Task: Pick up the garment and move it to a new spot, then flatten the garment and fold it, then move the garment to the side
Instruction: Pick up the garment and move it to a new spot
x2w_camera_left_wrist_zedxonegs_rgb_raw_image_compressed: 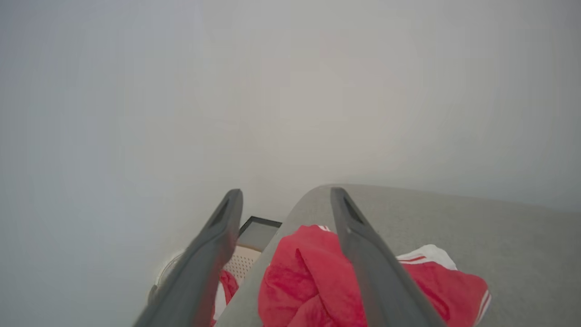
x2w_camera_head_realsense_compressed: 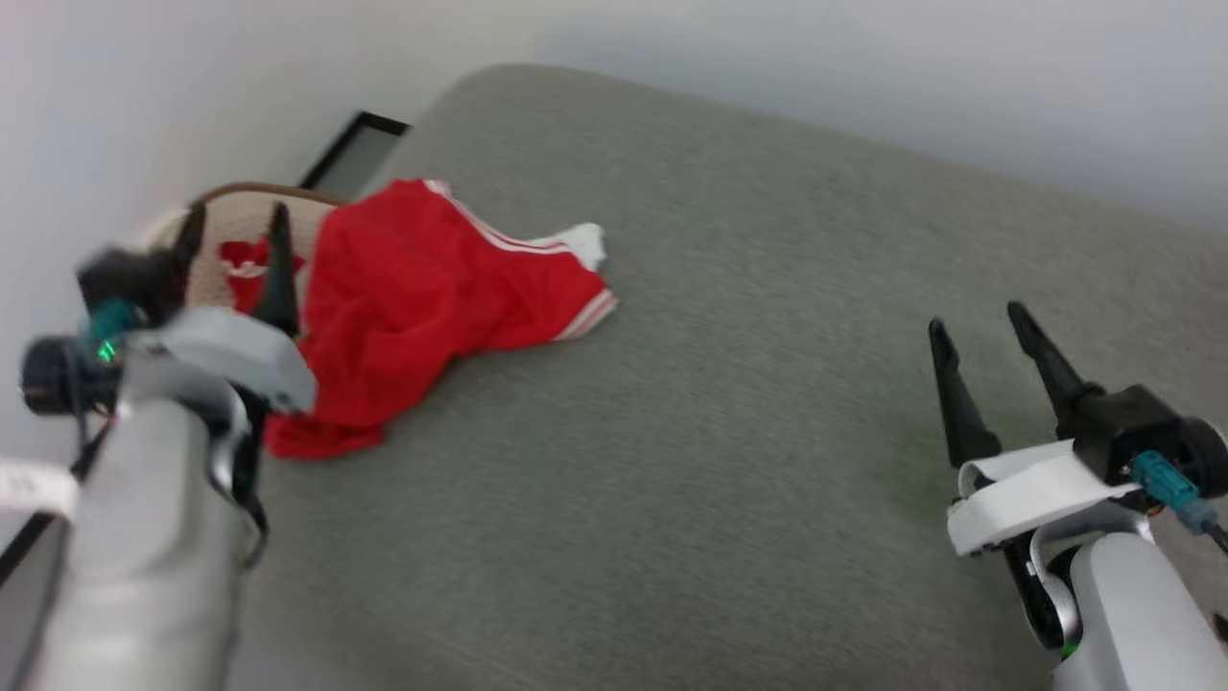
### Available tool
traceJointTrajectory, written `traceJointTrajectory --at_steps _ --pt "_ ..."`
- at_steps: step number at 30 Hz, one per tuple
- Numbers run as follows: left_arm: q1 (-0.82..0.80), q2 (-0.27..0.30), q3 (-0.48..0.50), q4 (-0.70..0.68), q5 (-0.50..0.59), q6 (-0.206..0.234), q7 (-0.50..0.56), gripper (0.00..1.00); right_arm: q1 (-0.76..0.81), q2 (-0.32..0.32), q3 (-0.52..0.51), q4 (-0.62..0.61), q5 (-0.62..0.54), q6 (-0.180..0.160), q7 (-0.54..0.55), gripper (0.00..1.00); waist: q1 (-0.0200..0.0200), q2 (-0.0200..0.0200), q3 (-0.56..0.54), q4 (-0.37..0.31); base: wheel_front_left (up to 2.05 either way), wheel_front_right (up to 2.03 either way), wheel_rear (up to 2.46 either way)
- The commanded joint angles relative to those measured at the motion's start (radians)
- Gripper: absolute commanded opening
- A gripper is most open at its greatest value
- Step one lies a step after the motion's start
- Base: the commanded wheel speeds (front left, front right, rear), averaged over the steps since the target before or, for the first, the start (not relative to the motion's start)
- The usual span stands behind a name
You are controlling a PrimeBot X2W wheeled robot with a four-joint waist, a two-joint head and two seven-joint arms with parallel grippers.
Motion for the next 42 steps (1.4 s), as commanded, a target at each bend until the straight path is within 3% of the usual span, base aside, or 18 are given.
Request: traceJointTrajectory --at_steps 1,6,11,15,21,28,29,31,32,42 --pt "-0.042 0.007 -0.017 0.032 -0.025 -0.003 0.022 1.0 -0.011 -0.002 -0.006 -0.003 0.006 -0.001 -0.005 1.0 0.0 -0.0001 0.181 -0.197 0.0 0.0 0.0" --pt "-0.169 0.102 -0.136 0.215 -0.183 -0.003 0.256 1.0 -0.028 0.012 -0.016 -0.015 0.011 -0.001 -0.005 1.0 0.0 -0.0001 0.216 -0.266 0.0 0.0 0.0" --pt "-0.232 0.175 -0.166 0.291 -0.419 -0.003 0.582 1.0 -0.041 0.025 -0.027 -0.026 0.014 -0.001 -0.005 1.0 0.0 -0.0001 0.232 -0.312 0.0 0.0 0.0" --pt "-0.23 0.233 -0.191 0.32 -0.524 -0.003 0.781 1.0 -0.055 0.027 -0.025 -0.036 0.015 -0.001 -0.005 1.0 0.0 -0.0001 0.259 -0.339 0.0 0.0 0.0" --pt "-0.177 0.25 -0.249 0.305 -0.603 -0.004 0.907 1.0 -0.091 0.015 -0.022 -0.05 0.005 -0.001 -0.005 1.0 0.0 -0.0001 0.327 -0.372 0.0 0.0 0.0" --pt "-0.14 0.234 -0.286 0.314 -0.664 -0.002 0.886 1.0 -0.128 0.01 -0.004 -0.065 0.001 -0.001 -0.005 1.0 0.0 -0.0001 0.363 -0.396 0.0 0.0 0.0" --pt "-0.142 0.227 -0.293 0.309 -0.672 -0.002 0.878 0.78 -0.129 0.012 -0.004 -0.068 0.001 -0.001 -0.005 1.0 0.0 -0.0001 0.363 -0.396 0.0 0.0 0.0" --pt "-0.146 0.214 -0.306 0.299 -0.689 -0.003 0.863 0.13 -0.128 0.017 -0.004 -0.072 0.0 -0.001 -0.005 1.0 0.0 -0.0001 0.355 -0.39 0.0 0.0 0.0" --pt "-0.148 0.213 -0.31 0.29 -0.695 -0.003 0.844 0.0 -0.127 0.019 -0.001 -0.073 0.0 -0.001 -0.005 1.0 0.0 -0.0001 0.349 -0.387 0.0 0.0 0.0" --pt "-0.174 0.295 -0.358 0.224 -0.712 -0.007 0.605 0.0 -0.073 0.039 -0.004 -0.047 0.004 -0.001 -0.005 1.0 0.0 -0.0001 0.174 -0.35 0.0 0.0 0.0"
